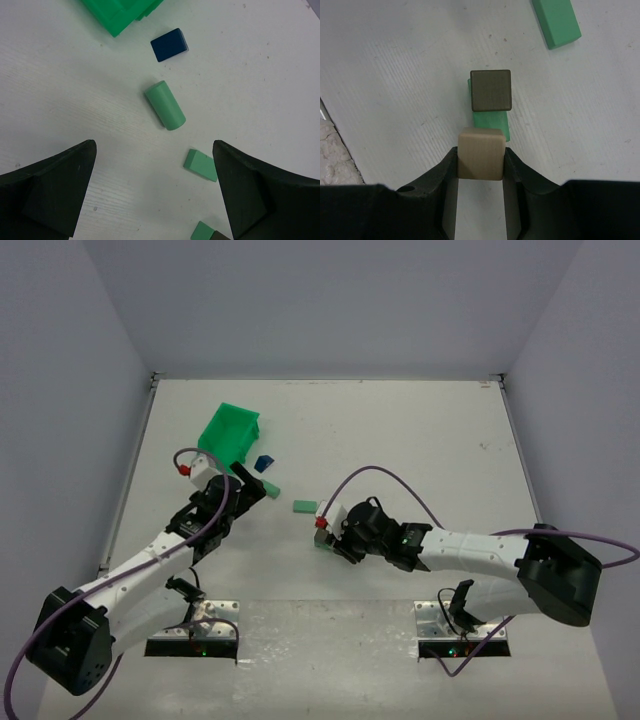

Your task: Build the wood block tower

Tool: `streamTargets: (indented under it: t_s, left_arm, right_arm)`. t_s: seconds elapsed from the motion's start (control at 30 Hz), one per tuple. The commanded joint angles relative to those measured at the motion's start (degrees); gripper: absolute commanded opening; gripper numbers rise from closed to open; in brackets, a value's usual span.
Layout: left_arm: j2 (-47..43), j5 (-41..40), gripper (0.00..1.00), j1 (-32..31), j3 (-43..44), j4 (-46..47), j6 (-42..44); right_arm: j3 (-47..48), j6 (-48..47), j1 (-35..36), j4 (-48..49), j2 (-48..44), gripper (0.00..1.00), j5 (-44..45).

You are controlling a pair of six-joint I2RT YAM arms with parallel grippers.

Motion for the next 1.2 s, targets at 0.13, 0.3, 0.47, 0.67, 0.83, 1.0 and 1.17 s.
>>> streamTargets:
  t_s: [0.13,0.3,0.47,0.67,0.83,1.0,1.17]
  left_arm:
    - [9.4,0.3,1.00,0.0,-1.1,7.8,-3.8]
    - [12.2,-0.2,1.00,0.1,-2.2,10.6,-6.2]
    - [14.0,-1.2,1.00,0.0,-2.2,10.3,-8.2]
    - [16.1,-2.4,1.00,0.0,-1.7,8.6,-10.6]
    - [16.7,-2.3,1.00,0.0,-1.9,8.6,-10.9]
    - [16.8,-2.2,1.00,0.0,-1.9,8.6,-10.9]
    - [16.8,-2.0,1.00,0.0,-1.5,6.1,-10.9]
  right_arm:
    - [1.4,-0.7,0.3,1.7,-2.0,0.30,0.5]
    - [0.3,-0.5,0.3,1.9,-3.4,0.30,1.4]
    - [-0.2,-0.4,0.3,1.7,-4.2,0.30,2.1]
    - [-0.9,-0.5,0.3,1.3,-5.5,0.30,1.9]
    - [-0.6,-0.7,0.3,0.4,-5.4,0.31,1.7]
    - [0.3,-1.2,0.3,-0.4,-4.1,0.31,1.0]
    - [2.3,-2.0,0.3,-1.7,-1.1,0.31,-0.4]
